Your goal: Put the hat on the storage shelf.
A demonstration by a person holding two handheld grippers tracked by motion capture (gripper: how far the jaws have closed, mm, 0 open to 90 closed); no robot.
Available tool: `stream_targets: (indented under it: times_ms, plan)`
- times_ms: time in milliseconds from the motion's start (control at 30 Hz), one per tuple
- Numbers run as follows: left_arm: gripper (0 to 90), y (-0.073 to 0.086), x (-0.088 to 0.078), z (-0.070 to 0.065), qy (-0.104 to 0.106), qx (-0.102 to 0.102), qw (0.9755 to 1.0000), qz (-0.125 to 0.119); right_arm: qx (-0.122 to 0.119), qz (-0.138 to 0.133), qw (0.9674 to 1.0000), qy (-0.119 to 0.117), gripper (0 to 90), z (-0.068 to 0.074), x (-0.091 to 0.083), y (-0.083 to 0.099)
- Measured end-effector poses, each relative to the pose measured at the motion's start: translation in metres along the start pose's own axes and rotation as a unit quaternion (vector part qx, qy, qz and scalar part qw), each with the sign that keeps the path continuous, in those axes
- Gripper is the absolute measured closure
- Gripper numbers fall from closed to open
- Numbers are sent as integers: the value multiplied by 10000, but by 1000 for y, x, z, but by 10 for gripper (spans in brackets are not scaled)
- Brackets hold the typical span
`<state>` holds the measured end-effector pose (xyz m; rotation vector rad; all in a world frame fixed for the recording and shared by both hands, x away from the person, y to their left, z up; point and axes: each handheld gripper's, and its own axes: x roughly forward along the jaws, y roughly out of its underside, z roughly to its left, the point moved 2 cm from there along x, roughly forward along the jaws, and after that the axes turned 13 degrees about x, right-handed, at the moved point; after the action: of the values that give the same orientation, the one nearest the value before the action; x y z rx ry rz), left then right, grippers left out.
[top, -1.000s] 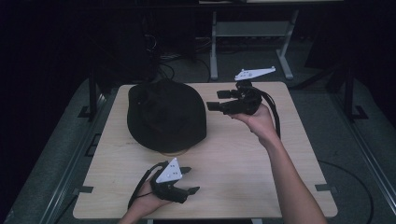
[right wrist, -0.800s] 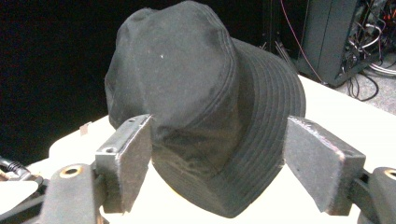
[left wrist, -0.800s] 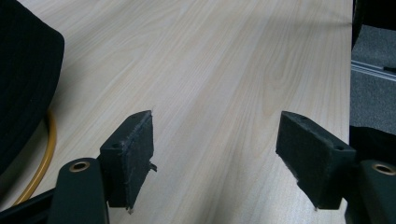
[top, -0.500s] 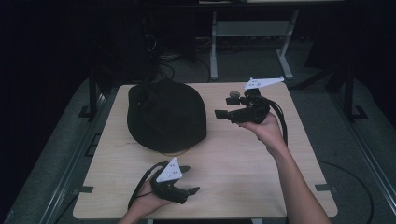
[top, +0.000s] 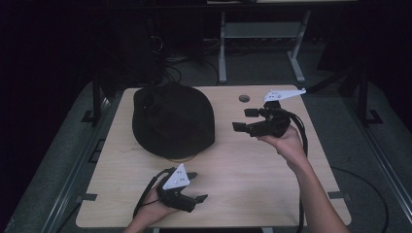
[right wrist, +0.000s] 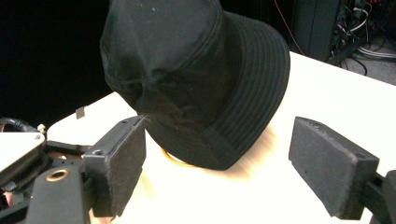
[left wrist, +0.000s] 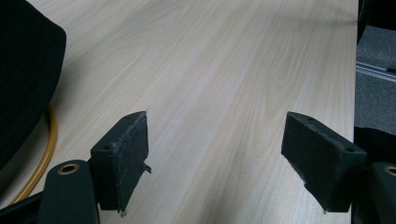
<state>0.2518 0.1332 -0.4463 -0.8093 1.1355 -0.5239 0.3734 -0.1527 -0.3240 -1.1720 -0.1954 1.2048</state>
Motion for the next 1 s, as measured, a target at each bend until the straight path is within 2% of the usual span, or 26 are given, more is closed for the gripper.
stream_targets:
  times_ms: [467,700,833,1000]
  plan:
    - [226,0,2,-2,-14,-67,10000,-15,25,126,9999,14,165,-1,-8,26]
    - [225,0,2,-2,-22,-56,10000,-23,91,105,9999,1,163,-5,-16,38]
    - [219,1,2,-2,-22,-127,9999,-31,150,84,9999,-10,162,-7,-21,47]
    - [218,1,2,-2,-13,-84,10000,-6,209,81,9997,-10,158,-10,-26,59]
